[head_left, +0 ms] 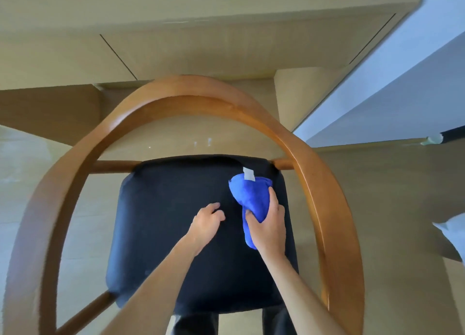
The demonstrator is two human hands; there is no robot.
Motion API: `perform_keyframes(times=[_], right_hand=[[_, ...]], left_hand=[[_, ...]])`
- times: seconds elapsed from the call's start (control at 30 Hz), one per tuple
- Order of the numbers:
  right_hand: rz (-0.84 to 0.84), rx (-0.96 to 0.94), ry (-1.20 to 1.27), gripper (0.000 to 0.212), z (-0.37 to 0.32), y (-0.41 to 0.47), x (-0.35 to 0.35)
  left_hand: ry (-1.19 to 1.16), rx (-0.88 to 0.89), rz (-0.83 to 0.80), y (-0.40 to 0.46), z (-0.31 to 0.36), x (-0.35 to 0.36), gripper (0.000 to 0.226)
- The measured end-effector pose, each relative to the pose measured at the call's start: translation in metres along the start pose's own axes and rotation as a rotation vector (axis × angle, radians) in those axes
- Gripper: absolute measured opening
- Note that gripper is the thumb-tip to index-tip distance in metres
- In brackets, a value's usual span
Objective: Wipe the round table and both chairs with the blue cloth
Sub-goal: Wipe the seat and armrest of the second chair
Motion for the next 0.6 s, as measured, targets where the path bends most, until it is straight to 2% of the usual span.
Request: perform_keyframes(times=[0.07,0.13,0.2,0.27,0.33,0.47,0.53,0.6], right_hand=[[0.006,0.032,-0.295,0.079,0.011,0.006,0.012],[0.035,-0.082,-0.549,0.082,0.010,0.009,0.024],[0.065,-0.214,-0.639,0.080,0.005,0.012,0.035],[0.088,-0.225,-0.684,0.080,0.007,0.019,0.043],[0.167,-0.190,-0.650,0.078,0.005,0.023,0.048],[0.355,-0.105,-0.388,0.067,-0.014,0.014,0.074],[0.345,-0.116,-0.343,0.067,-0.032,0.002,0.105],[0.221,-0.223,-0.365,0.069,-0.055,-0.017,0.151]], left_hand=[[0.285,0.087,0.133,0.007,-0.007,-0.039,0.052],[0.549,0.127,0.203,0.014,-0.023,-0.071,0.055],[0.750,0.134,0.237,0.021,-0.045,-0.094,0.059],[0.850,0.149,0.235,0.025,-0.064,-0.105,0.061],[0.876,0.204,0.220,0.028,-0.075,-0.107,0.063],[0.769,0.306,0.294,0.027,-0.076,-0.115,0.060],[0.659,0.353,0.358,0.023,-0.074,-0.128,0.056],[0.495,0.370,0.421,0.020,-0.077,-0.147,0.056]])
Point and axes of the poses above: each hand's wrist, its own y-axis towards the middle knuckle, its own x-axis out of the palm, z = x × y, the point moved 10 cm from there along y, towards the middle knuckle, and after that the axes turned 4 degrees about -z, right-handed, at the moved point
